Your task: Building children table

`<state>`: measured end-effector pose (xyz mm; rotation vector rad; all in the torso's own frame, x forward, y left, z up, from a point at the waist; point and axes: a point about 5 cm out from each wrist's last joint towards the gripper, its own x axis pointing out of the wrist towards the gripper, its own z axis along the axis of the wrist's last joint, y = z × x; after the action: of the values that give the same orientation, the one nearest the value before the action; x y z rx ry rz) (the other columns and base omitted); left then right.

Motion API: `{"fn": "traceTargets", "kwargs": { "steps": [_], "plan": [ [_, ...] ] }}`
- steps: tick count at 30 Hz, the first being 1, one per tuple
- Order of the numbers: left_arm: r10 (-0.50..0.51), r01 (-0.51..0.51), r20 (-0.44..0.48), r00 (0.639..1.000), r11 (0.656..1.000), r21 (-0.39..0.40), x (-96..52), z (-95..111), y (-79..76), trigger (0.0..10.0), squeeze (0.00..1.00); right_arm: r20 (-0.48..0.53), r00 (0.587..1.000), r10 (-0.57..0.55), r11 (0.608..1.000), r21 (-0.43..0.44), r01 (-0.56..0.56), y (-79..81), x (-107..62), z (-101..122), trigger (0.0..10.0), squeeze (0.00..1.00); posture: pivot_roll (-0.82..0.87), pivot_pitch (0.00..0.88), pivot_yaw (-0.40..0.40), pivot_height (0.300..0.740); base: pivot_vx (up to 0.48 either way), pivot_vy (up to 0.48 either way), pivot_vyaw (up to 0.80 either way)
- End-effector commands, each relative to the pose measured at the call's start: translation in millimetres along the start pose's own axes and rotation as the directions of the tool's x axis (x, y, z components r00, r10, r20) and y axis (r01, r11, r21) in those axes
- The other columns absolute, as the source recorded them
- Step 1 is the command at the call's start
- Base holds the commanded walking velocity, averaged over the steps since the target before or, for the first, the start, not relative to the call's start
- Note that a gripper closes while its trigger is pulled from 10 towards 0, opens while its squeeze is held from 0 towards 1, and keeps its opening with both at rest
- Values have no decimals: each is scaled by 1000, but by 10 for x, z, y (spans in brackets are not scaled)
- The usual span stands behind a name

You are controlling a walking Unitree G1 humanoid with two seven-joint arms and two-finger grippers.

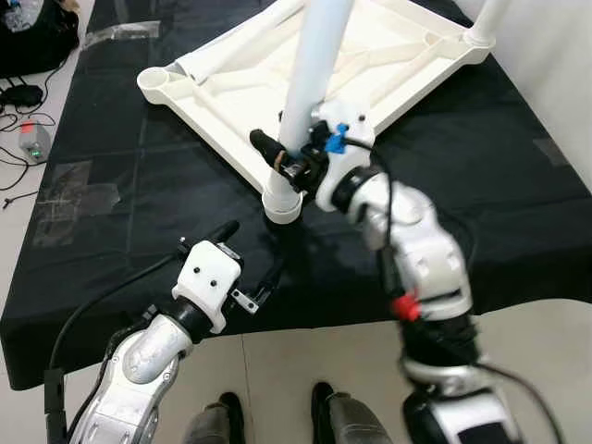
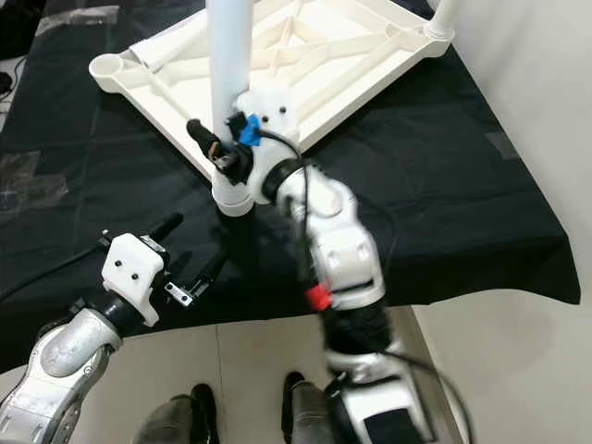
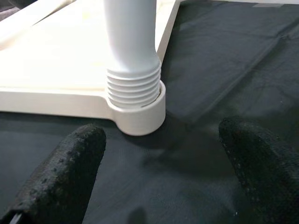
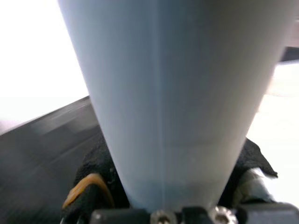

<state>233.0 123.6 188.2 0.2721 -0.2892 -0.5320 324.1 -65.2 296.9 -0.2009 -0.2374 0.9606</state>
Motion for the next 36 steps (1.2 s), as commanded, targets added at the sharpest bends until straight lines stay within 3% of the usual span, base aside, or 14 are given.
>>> {"fn": "traceTargets", "kwargs": {
  "steps": [1,4,12,15,31,36],
  "plan": [
    [-20,20,-11,1000,1000,-21,-5,-31,-57,10000,0,30,965,261,965,-5,-261,21,-11,42,10000,0,1,336,-59,740,0,0,0],
    [-29,29,-2,1000,999,-37,-24,14,-84,10000,0,54,927,371,929,-20,-370,-206,21,150,10000,0,22,374,-68,740,0,0,0],
    [-23,23,-3,1000,999,-41,-79,63,-108,10000,0,58,873,485,874,-50,-483,-249,123,260,10000,0,45,399,-68,740,0,0,0],
    [-20,19,-8,1000,999,-45,-129,97,-123,10000,0,-8,844,537,837,-118,-534,-282,214,346,10000,0,61,430,-64,740,0,0,0],
    [-30,29,-17,999,998,-52,-144,103,-150,10000,0,-177,792,585,775,-164,-610,-524,139,433,10000,0,48,419,-57,740,0,0,0],
    [-30,28,-24,999,998,-52,-139,93,-148,10000,0,-230,755,614,742,-157,-652,-568,120,424,10000,0,42,399,-57,740,0,0,0]
  ]
}}
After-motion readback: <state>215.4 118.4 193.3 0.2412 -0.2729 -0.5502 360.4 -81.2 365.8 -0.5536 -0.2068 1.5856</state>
